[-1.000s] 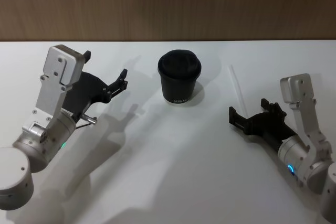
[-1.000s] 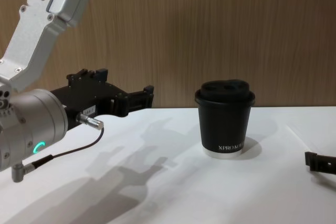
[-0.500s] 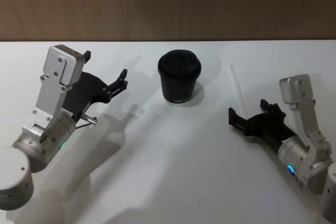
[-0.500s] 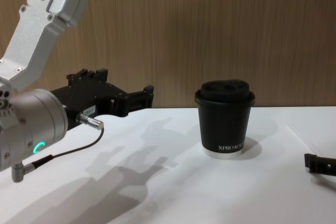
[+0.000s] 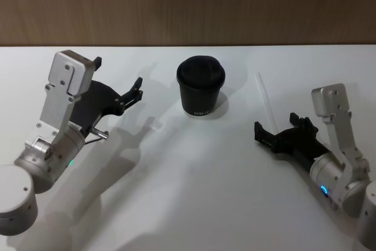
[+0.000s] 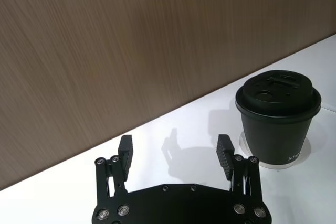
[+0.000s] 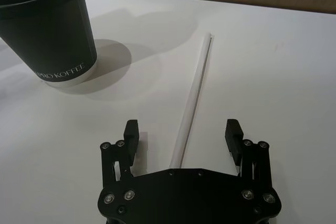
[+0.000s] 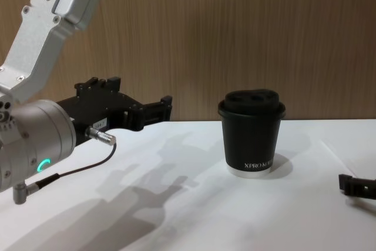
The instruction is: Pick up the straw with one hand, pass it to the other hand, and insert it into the cup.
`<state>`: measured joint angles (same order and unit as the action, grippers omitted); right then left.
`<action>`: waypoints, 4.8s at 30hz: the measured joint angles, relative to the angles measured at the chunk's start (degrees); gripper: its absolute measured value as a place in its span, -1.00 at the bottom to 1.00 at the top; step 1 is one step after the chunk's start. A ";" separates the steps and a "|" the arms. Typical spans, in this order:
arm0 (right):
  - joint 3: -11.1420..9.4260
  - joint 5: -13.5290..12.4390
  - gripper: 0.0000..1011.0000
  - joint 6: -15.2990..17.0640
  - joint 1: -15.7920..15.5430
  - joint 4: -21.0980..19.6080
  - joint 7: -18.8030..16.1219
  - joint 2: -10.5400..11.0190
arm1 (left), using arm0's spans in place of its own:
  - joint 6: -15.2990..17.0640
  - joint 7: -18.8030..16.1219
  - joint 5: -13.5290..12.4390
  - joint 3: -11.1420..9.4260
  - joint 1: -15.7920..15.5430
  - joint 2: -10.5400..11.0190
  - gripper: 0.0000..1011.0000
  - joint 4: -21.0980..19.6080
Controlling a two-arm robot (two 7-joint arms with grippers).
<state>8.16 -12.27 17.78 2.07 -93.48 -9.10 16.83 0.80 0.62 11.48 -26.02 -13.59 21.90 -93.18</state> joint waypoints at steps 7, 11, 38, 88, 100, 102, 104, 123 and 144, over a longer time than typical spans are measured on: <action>-0.08 0.28 0.98 0.34 0.12 0.16 -0.25 -0.21 | 0.00 0.00 0.00 0.00 0.00 0.00 0.98 0.00; -0.08 0.57 0.98 0.52 0.19 0.23 -0.41 -0.26 | 0.00 0.00 0.00 0.00 0.00 0.00 0.98 0.00; 0.05 1.53 -0.20 1.13 0.42 0.38 -0.77 -0.38 | 0.00 0.00 0.00 0.00 0.00 0.00 0.98 0.00; 0.95 6.65 -0.98 -11.65 0.90 -0.99 -5.20 4.13 | 0.00 0.00 0.00 0.00 0.00 0.00 0.98 0.01; 0.81 9.10 -0.98 -20.13 1.34 -4.44 -9.98 9.50 | 0.00 0.00 0.00 0.00 0.00 0.00 0.98 0.01; 0.79 9.13 -0.98 -21.48 1.54 -5.04 -11.09 10.68 | 0.00 0.00 0.00 0.00 0.00 0.00 0.98 0.01; 0.79 9.12 -0.98 -22.52 1.67 -5.36 -12.04 11.37 | 0.00 0.00 0.00 0.00 0.00 0.00 0.98 0.00; 2.13 3.03 -0.98 -31.04 4.64 -7.45 -24.30 18.55 | 0.00 0.00 0.00 0.00 0.00 0.00 0.98 0.01; 4.73 -3.34 -0.98 -32.02 7.30 -8.98 -27.84 17.93 | 0.00 0.00 0.00 0.00 0.00 0.00 0.98 0.00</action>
<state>12.89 -15.61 -14.24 9.37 -102.46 -36.94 34.76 0.79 0.63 11.48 -26.03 -13.59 21.90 -93.18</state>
